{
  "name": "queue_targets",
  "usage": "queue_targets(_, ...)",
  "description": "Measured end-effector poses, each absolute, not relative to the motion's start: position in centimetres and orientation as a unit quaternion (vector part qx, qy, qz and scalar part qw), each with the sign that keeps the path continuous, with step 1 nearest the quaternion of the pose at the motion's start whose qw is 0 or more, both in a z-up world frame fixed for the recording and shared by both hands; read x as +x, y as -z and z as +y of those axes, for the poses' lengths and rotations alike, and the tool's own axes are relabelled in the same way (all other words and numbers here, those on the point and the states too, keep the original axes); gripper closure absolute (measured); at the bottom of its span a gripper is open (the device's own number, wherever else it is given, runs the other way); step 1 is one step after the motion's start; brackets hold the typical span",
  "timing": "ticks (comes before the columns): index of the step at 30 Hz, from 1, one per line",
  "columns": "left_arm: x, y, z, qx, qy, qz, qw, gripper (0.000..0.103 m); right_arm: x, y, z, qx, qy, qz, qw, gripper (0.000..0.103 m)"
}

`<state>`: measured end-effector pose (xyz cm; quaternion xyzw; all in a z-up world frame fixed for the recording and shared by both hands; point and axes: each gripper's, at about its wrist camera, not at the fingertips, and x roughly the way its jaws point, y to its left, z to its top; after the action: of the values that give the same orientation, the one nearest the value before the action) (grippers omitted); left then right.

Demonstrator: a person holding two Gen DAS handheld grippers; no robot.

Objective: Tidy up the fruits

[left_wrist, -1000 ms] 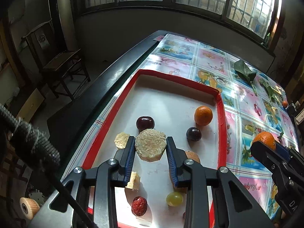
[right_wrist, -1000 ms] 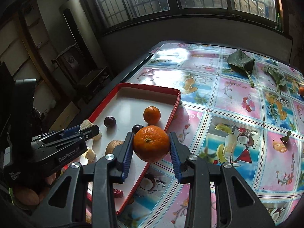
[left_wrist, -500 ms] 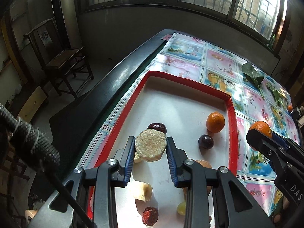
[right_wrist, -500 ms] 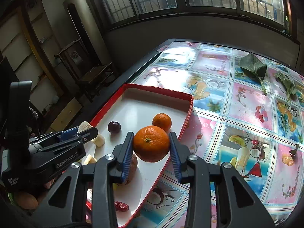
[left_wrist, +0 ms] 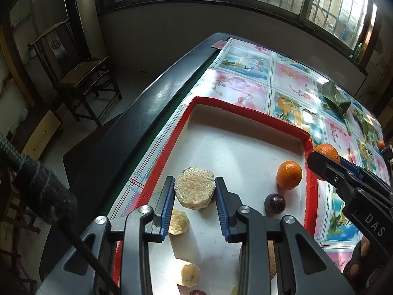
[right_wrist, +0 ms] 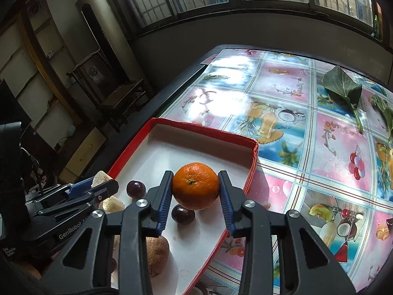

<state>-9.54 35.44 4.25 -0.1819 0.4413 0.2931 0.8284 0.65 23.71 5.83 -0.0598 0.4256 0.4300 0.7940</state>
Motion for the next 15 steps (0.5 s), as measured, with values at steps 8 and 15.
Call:
queue_targets(8,-7.8,-3.8,35.7,-0.175,-0.292,0.449,0.826,0.071,2.1,-5.8,25.0,-0.058,-0.432,0.427,0.792,0.064)
queue_targets(15,-6.8,-3.2,36.0,-0.173,-0.292,0.455,0.823,0.071,3.4,-5.0,26.5,-0.065,-0.43,0.438,0.787,0.064)
